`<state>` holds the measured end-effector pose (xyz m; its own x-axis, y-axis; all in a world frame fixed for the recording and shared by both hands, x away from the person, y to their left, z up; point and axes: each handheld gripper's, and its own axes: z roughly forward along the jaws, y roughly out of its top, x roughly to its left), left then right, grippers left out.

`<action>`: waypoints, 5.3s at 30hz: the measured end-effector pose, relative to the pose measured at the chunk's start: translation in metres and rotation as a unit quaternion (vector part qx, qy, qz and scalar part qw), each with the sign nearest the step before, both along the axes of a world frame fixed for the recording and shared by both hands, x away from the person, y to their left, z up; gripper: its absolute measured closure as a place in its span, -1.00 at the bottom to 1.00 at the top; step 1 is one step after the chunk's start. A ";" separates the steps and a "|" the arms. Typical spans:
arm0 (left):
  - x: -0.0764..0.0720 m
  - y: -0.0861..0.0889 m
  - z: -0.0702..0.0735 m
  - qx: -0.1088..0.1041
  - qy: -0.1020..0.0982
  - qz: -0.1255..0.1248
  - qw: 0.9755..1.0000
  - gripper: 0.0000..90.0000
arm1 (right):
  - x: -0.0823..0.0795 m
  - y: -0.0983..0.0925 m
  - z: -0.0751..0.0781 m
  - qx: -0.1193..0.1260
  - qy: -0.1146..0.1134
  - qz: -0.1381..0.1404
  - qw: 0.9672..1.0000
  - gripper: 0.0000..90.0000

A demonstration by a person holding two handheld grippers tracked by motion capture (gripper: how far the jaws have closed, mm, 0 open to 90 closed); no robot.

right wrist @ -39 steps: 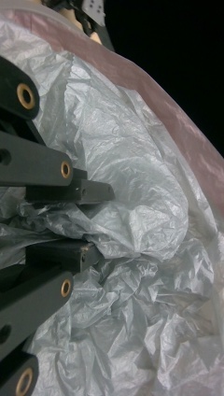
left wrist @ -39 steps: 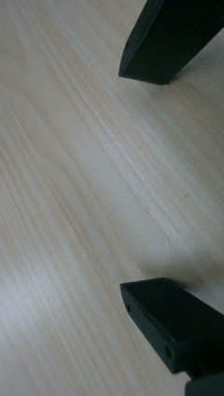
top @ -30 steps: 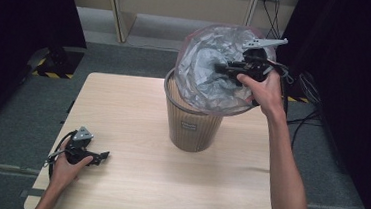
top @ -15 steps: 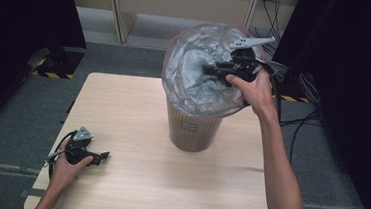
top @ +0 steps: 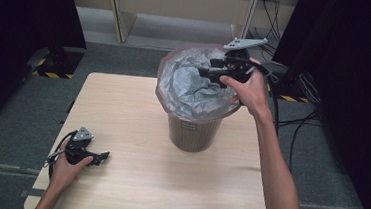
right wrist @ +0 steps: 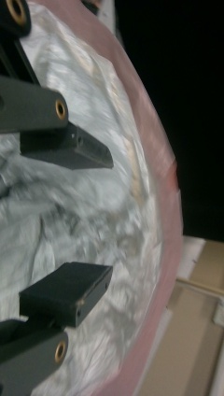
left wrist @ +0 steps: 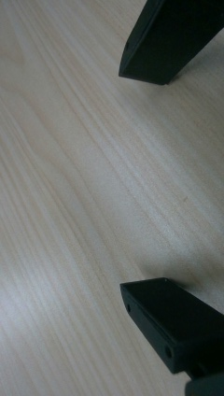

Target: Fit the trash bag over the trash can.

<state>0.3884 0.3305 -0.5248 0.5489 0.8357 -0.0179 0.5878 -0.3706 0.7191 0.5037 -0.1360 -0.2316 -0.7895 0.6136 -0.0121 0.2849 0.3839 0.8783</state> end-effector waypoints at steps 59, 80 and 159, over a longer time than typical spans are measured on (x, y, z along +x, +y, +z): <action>0.005 -0.093 0.165 -0.189 -0.162 -0.098 0.963 -0.67 | 0.057 -0.097 -0.020 0.042 0.017 -0.168 0.985 -0.06; 0.024 -0.131 0.217 -0.222 -0.186 -0.108 0.951 -0.67 | 0.065 -0.096 -0.023 0.045 0.021 -0.166 0.985 0.00; 0.060 -0.156 0.117 -0.158 -0.082 -0.134 0.975 0.97 | 0.099 -0.073 -0.116 0.006 0.091 -0.104 0.990 1.00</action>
<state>0.4484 0.1742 -0.4077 0.7642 0.6287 -0.1441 0.3672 -0.2404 0.8986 0.6029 -0.2091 -0.3480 -0.6340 0.7628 0.1271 0.5115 0.2903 0.8088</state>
